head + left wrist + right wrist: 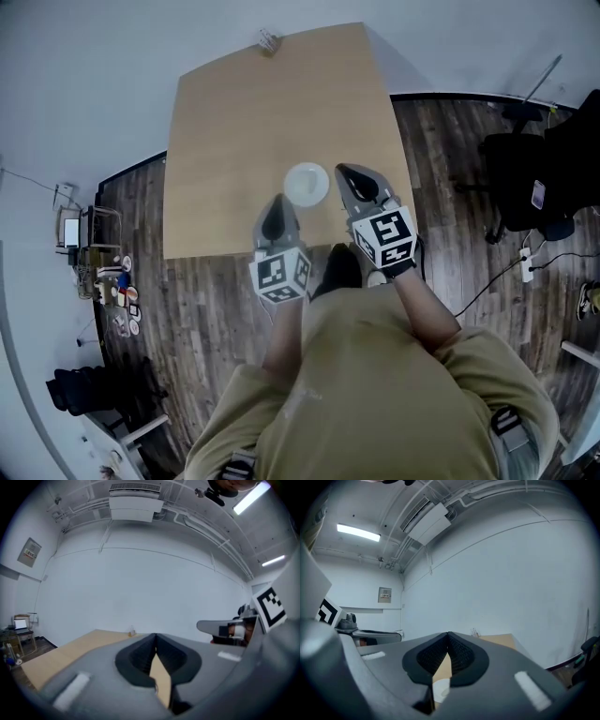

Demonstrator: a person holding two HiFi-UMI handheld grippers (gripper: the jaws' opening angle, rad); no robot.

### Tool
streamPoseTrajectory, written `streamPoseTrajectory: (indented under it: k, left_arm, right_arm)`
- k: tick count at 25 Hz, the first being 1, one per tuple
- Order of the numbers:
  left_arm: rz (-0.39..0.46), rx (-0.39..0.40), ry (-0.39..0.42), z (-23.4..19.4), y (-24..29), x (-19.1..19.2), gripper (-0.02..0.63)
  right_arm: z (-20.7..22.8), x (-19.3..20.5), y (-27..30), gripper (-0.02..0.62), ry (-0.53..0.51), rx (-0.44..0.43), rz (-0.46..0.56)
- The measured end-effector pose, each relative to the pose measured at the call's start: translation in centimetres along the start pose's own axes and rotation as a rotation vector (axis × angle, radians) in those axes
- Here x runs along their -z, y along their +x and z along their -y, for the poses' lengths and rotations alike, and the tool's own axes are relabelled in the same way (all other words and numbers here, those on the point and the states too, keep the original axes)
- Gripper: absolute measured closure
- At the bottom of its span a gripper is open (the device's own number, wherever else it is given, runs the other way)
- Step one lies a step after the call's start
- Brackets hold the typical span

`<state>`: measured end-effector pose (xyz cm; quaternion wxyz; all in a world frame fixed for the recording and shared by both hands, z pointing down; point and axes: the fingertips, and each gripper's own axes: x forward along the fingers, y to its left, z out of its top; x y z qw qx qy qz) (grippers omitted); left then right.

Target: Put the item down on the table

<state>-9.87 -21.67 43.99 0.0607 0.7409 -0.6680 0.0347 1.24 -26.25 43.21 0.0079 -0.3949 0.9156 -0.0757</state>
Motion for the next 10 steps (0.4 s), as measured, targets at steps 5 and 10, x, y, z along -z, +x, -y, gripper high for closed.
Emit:
streamPoseTrajectory:
  k: [5,10]
  left_arm:
    - [-0.011,-0.008,0.004,0.5,-3.3,0.7,0.604]
    - [-0.01,-0.019,-0.023,-1.2,-5.2,0.1,0.604]
  right_arm:
    - [-1.1,0.2,-1.9,0.588,0.021,-0.005,0.014]
    - [-2.9,-1.3,-2.0,0.588,-0.009,-0.019,0.035]
